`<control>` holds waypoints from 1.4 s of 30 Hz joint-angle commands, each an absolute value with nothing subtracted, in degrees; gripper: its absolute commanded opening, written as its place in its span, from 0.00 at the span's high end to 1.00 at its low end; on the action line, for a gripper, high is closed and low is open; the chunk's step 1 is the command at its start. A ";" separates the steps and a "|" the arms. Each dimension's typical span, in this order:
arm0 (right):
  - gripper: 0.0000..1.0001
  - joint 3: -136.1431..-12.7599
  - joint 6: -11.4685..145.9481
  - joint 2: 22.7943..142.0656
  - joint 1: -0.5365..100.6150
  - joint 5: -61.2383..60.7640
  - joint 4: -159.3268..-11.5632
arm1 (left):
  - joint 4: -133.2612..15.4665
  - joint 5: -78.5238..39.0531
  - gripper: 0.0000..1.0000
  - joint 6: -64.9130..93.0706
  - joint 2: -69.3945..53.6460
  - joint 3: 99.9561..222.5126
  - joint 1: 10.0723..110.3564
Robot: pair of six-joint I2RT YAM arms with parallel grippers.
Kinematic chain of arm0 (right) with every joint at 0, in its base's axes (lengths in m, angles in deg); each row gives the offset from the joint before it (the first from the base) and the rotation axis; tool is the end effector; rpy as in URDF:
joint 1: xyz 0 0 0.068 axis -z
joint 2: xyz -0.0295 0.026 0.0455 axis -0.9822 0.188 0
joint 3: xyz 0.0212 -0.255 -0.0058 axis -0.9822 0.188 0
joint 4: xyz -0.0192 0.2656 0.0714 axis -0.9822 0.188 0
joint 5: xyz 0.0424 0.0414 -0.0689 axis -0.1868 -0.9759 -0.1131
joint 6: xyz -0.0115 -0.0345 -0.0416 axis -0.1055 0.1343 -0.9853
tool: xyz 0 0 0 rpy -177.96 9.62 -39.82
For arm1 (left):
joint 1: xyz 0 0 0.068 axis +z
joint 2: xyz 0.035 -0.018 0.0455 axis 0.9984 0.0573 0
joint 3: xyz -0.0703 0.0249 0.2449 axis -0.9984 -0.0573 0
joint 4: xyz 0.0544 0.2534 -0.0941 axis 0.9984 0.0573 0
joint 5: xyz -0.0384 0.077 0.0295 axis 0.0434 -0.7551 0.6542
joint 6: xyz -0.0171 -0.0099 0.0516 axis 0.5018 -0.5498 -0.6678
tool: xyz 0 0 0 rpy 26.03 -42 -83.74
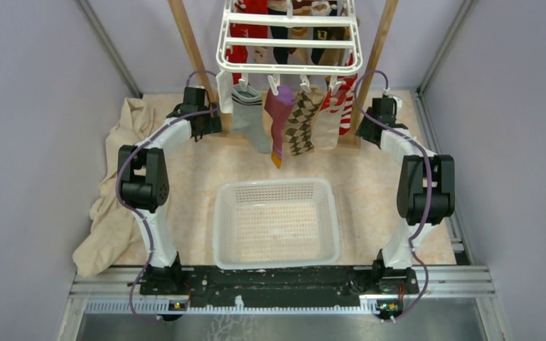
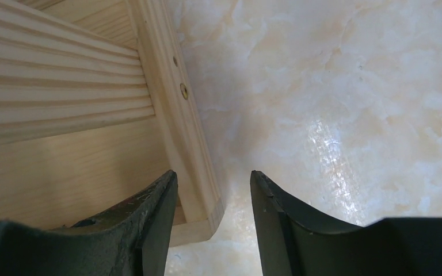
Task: Remove the socks clipped to the hanger
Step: Move the clothesline to the center of the board.
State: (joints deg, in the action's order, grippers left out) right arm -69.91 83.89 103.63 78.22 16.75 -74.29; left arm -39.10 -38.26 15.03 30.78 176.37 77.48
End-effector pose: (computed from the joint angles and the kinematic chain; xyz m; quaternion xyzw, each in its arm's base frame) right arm 0.4074 0.0006 0.1954 0.2104 0.8899 0.0111 0.4047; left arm 0.4542 -0.0670 0.1974 -0.0609 0.9170 0.0082 0.3942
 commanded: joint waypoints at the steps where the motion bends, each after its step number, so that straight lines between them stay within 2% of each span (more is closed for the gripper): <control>1: 0.50 -72.61 81.89 105.82 78.70 17.54 -78.57 | -41.32 -38.62 0.18 13.76 33.31 178.57 78.34; 5: 0.50 -73.75 82.08 107.45 78.70 15.93 -78.98 | -41.56 -38.70 0.23 13.07 34.69 179.63 78.39; 9: 0.51 -72.69 82.77 107.64 78.73 13.43 -79.75 | -42.83 -38.91 0.24 12.58 34.41 178.82 78.45; 22: 0.51 -69.57 82.67 108.50 76.70 11.85 -77.65 | -44.75 -40.97 0.10 12.25 34.62 177.35 78.89; 30: 0.57 -70.25 81.26 109.60 74.89 13.79 -74.32 | -46.41 -39.96 0.11 12.91 36.26 178.92 79.68; 33: 0.59 -70.01 80.80 109.71 74.69 14.33 -73.55 | -46.16 -39.64 0.14 12.87 37.70 180.25 79.89; 35: 0.60 -69.86 80.44 109.71 74.59 14.87 -73.03 | -45.91 -39.25 0.20 12.87 38.33 180.61 80.16; 40: 0.62 -70.08 79.98 109.78 74.60 15.65 -71.82 | -44.64 -38.94 0.43 13.12 39.70 181.77 80.71; 42: 0.63 -70.21 79.85 109.83 74.59 15.67 -71.41 | -43.58 -38.99 0.48 13.14 40.39 182.81 80.82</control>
State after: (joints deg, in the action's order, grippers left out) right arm -69.69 82.45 109.44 75.46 14.21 -74.49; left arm -44.67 -39.24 13.35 38.67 179.98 80.17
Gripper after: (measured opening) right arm 0.381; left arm 0.553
